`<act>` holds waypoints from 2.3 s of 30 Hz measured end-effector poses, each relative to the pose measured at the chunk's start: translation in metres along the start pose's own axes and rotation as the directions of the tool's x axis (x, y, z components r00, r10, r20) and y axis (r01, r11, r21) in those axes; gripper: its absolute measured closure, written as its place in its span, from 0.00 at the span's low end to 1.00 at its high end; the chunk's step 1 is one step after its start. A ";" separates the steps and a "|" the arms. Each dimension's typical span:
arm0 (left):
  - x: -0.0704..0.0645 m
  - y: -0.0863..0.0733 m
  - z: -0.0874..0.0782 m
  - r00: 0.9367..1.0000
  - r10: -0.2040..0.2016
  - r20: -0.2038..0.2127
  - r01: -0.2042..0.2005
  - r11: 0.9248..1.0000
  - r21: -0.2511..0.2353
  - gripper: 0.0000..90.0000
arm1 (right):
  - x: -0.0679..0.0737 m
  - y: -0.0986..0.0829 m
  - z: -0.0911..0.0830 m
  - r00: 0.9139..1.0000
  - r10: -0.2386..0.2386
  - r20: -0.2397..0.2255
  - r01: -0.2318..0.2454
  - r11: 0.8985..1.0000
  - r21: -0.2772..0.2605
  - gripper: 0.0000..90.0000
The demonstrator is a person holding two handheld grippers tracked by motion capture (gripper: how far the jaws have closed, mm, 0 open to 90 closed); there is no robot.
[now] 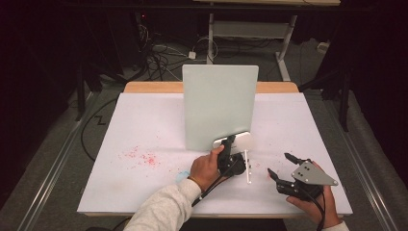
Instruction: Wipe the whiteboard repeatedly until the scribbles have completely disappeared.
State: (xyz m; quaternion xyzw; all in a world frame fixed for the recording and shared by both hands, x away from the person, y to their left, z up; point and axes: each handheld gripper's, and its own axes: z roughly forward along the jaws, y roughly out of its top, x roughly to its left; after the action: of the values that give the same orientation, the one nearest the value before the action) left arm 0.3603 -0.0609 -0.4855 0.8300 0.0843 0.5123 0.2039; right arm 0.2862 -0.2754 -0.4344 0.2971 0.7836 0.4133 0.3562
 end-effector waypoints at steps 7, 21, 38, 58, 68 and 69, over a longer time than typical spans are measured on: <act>0.020 0.011 0.000 0.998 -0.060 -0.013 0.060 0.998 -0.025 0.32 | 0.000 -0.001 0.001 1.000 -0.001 -0.007 0.001 1.000 0.005 0.30; 0.051 -0.001 -0.007 0.989 -0.144 -0.035 0.143 0.989 -0.036 0.32 | 0.003 -0.001 0.002 1.000 -0.010 -0.020 0.010 1.000 0.012 0.30; 0.031 -0.037 -0.013 0.994 -0.111 -0.016 0.111 0.994 0.015 0.32 | 0.008 0.000 0.005 0.999 -0.025 -0.033 0.026 0.999 0.025 0.30; -0.007 0.005 0.006 0.996 0.088 -0.009 -0.088 0.996 -0.033 0.32 | -0.001 0.000 -0.001 1.000 0.004 0.003 -0.004 1.000 -0.004 0.30; -0.003 0.004 0.005 0.996 0.090 0.014 -0.090 0.995 -0.035 0.32 | 0.002 -0.001 0.001 1.000 -0.006 -0.009 0.006 1.000 0.007 0.30; -0.002 0.002 0.004 0.995 0.098 0.015 -0.097 0.995 -0.033 0.32 | 0.002 -0.001 0.001 1.000 -0.007 -0.010 0.007 1.000 0.005 0.30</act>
State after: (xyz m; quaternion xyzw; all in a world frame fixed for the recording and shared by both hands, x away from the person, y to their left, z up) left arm 0.3632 -0.0644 -0.4878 0.8338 0.0337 0.5162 0.1929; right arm 0.2858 -0.2741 -0.4358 0.2931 0.7875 0.4114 0.3530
